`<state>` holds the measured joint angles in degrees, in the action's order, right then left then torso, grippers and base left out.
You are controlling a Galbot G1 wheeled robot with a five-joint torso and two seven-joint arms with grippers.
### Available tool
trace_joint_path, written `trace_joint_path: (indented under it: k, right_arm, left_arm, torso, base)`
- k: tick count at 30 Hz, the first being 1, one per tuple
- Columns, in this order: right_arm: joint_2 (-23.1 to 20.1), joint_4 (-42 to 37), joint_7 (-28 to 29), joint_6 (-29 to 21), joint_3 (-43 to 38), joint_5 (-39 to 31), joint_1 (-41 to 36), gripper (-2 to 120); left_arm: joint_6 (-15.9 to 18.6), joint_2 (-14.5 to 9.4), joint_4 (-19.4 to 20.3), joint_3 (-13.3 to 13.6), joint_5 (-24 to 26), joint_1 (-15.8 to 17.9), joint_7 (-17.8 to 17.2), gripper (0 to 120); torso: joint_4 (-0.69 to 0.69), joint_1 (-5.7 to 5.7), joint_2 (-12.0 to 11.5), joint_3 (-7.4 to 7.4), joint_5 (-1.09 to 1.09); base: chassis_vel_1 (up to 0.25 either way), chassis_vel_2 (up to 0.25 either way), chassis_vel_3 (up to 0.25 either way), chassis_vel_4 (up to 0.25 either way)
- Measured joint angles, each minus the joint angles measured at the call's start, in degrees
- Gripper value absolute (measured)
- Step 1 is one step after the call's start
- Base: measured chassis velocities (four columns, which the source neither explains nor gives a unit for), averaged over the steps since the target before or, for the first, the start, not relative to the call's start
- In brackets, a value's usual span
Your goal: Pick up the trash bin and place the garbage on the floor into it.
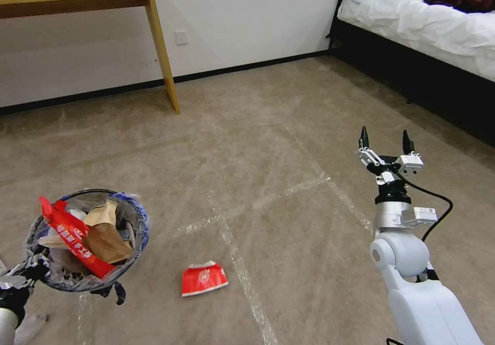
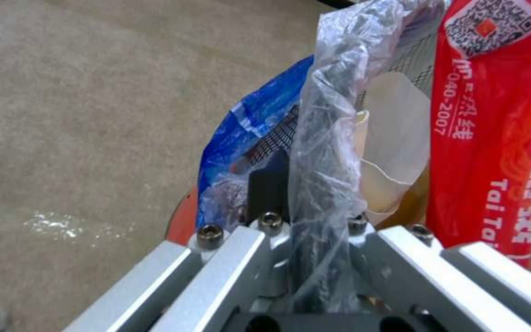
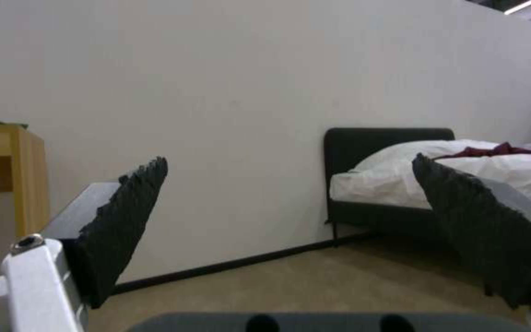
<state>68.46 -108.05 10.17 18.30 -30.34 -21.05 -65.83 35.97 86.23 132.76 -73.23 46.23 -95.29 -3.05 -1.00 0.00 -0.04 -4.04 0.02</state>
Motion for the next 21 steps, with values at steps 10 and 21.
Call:
trace_joint_path:
  k: [10,21]
  right_arm:
    - [0.4,0.7,-0.9,2.9,1.1,0.6,0.3,100]
    - [-1.4,0.9,-1.7,3.5,3.0,0.8,0.6,100]
  left_arm:
    - [0.0,0.0,-0.6,0.1,-0.2,0.1,0.2,1]
    - [-0.1,-0.1,-1.4,0.2,-0.5,0.6,0.3,1]
  torso:
    - [0.00,0.00,0.0,0.01,-0.01]
    - [-0.01,-0.01,0.0,0.01,-0.01]
  base:
    - [-0.047,0.052,0.043,-0.048]
    - [0.000,0.000,0.000,0.000]
